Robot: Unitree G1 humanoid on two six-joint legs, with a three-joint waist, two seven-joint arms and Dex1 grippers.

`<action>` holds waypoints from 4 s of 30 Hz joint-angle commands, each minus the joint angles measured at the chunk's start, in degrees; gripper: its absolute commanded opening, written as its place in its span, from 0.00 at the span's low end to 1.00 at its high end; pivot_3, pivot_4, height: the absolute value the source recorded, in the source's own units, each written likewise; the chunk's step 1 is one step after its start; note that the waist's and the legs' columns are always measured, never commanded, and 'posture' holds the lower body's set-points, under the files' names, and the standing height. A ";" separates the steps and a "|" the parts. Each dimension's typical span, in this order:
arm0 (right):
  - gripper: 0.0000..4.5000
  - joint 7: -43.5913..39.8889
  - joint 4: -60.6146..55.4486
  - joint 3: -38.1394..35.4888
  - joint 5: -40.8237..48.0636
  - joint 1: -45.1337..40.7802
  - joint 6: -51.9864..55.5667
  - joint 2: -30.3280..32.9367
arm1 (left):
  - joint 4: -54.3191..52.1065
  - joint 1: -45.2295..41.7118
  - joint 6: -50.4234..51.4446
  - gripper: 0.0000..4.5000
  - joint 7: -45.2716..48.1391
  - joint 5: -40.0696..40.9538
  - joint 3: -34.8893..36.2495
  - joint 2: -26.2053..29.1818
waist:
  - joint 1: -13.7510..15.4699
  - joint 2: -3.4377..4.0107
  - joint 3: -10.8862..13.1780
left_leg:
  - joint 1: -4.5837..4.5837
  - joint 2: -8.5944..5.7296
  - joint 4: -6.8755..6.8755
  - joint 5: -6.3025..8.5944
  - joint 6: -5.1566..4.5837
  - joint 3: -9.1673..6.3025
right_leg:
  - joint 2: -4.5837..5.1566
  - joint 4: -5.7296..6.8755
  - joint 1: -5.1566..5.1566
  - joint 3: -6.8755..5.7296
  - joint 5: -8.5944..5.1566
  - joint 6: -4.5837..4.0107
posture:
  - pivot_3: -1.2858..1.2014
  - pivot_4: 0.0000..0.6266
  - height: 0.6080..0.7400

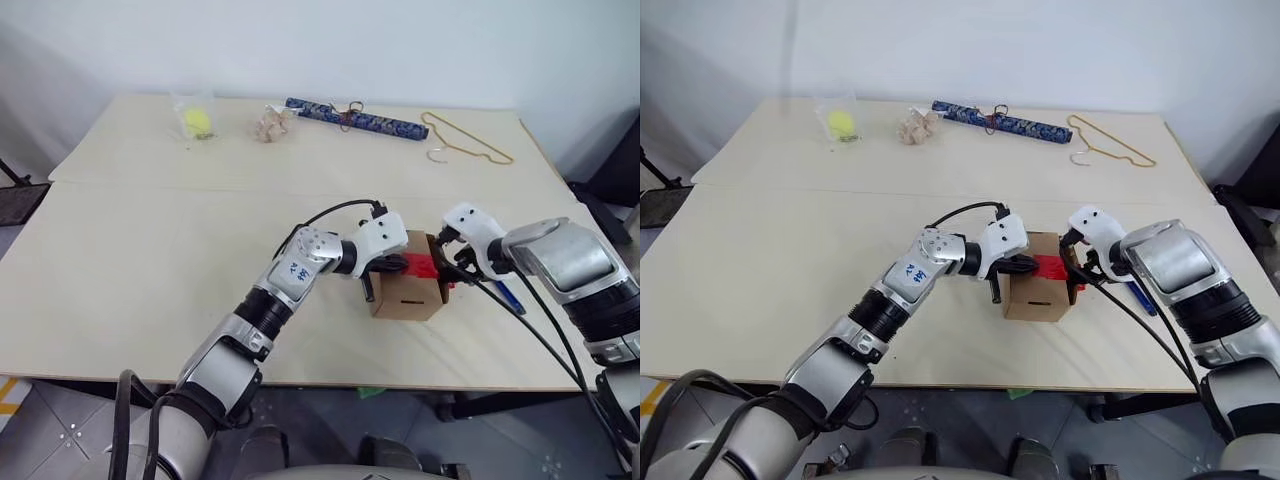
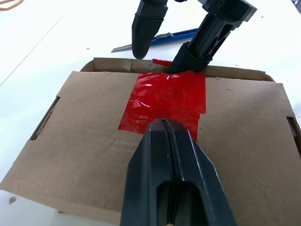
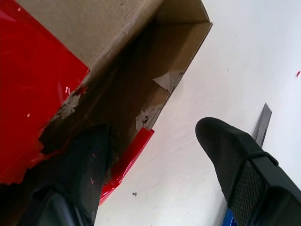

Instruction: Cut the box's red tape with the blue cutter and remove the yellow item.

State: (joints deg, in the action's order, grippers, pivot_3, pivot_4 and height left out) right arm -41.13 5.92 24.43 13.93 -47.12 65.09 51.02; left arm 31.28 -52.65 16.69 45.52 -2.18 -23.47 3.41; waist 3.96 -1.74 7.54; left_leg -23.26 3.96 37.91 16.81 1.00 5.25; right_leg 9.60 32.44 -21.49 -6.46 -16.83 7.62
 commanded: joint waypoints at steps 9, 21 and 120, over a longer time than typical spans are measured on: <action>0.75 4.18 10.85 0.23 -9.03 1.83 -1.96 4.22 | 4.77 7.18 6.64 0.00 3.23 -4.00 -5.52 1.91 | 0.04 -0.04 -0.11 | 0.01 0.03 0.00 0.06 0.00 0.02 | 0.05 -0.04 0.02 -0.10 0.00 -0.01 | 0.52 0.24 1.00; 0.75 3.44 12.35 -6.02 -6.02 2.56 -1.09 4.15 | 4.99 7.56 5.34 0.00 2.19 -4.08 -4.59 1.67 | 0.61 0.62 -0.05 | -0.02 -0.10 0.03 0.17 -0.45 0.21 | 0.33 -0.13 0.00 -0.51 0.32 0.56 | 0.52 0.24 1.00; 0.01 -16.26 3.55 -6.74 14.29 -23.83 26.87 6.08 | 0.49 8.81 -7.80 0.00 -7.55 4.82 8.75 -6.78 | -2.15 1.80 1.28 | -0.96 0.77 0.87 0.51 0.28 1.77 | -0.01 1.76 -2.43 -0.49 0.70 1.07 | 0.52 0.24 1.00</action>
State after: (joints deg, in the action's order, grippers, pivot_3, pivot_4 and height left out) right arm -57.63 10.95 17.46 27.88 -69.04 92.08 56.18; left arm 31.35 -42.26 11.36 38.99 2.43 -15.10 -1.69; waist 1.81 0.06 8.82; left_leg -24.24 4.73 38.77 17.33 1.27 7.04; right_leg 9.60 34.17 -23.93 -6.95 -16.12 8.70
